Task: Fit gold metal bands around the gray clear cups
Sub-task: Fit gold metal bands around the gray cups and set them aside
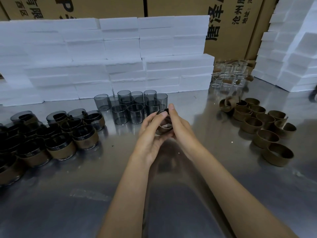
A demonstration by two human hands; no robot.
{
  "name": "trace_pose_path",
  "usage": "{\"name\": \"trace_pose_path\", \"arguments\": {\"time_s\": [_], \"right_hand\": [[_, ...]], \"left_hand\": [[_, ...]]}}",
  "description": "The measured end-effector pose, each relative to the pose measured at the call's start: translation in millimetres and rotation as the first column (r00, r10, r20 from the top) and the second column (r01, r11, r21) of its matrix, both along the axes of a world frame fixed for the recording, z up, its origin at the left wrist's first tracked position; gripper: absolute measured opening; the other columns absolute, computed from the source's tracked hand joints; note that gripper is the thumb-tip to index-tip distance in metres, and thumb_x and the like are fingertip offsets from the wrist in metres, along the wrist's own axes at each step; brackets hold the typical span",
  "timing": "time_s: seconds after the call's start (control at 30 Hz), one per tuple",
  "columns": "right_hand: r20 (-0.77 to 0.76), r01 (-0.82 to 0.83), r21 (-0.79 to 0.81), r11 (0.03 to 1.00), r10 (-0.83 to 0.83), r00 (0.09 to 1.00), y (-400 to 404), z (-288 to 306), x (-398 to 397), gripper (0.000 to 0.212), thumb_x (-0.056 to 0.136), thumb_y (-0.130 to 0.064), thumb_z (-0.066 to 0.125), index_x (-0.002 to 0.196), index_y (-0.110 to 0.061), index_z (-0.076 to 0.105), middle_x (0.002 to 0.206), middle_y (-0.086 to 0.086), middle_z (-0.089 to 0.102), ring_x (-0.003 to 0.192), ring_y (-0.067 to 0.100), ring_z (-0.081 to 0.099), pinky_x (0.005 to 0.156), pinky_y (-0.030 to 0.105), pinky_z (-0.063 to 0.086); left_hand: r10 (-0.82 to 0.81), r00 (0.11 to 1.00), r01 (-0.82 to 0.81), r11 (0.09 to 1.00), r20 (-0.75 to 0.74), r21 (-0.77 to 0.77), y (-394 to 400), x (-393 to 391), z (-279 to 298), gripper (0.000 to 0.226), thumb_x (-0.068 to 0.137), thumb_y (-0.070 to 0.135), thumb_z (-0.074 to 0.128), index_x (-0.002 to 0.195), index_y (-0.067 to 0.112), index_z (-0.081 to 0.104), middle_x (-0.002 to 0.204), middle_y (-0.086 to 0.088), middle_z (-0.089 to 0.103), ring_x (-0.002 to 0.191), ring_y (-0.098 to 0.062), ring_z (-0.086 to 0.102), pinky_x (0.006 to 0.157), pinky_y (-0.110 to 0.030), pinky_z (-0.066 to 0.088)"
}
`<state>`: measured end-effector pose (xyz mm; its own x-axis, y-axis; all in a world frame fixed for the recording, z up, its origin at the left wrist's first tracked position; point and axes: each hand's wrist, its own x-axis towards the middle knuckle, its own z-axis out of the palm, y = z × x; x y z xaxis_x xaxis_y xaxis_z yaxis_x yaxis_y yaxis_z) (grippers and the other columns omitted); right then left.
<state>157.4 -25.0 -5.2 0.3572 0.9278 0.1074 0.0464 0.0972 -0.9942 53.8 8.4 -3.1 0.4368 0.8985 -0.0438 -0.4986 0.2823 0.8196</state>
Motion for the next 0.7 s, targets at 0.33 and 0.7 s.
{"name": "trace_pose_path", "arguments": {"time_s": [0.33,0.7], "right_hand": [[-0.002,0.1,0.069,0.993,-0.1,0.995,-0.1,-3.0,-2.5,0.066,0.102,-0.061,0.041,0.095,-0.007,0.077,0.09,0.007,0.079,0.092,0.019,0.075,0.097,0.043,0.056],[0.032,0.277,0.162,0.947,-0.286,0.958,5.7,-7.1,5.0,0.049,0.102,-0.054,0.049,0.082,-0.018,0.074,0.079,-0.001,0.076,0.084,0.018,0.073,0.09,0.047,0.057]], "left_hand": [[-0.021,0.999,0.024,0.998,-0.043,0.065,1.1,-1.4,-1.1,0.061,0.092,0.016,0.072,0.143,-0.006,0.046,0.113,-0.02,0.065,0.105,-0.027,0.069,0.088,-0.043,0.06],[-0.042,0.996,0.047,0.996,-0.079,0.072,-5.7,4.0,4.5,0.054,0.091,0.034,0.073,0.136,0.008,0.057,0.114,-0.015,0.073,0.097,-0.024,0.075,0.076,-0.036,0.061]]}}
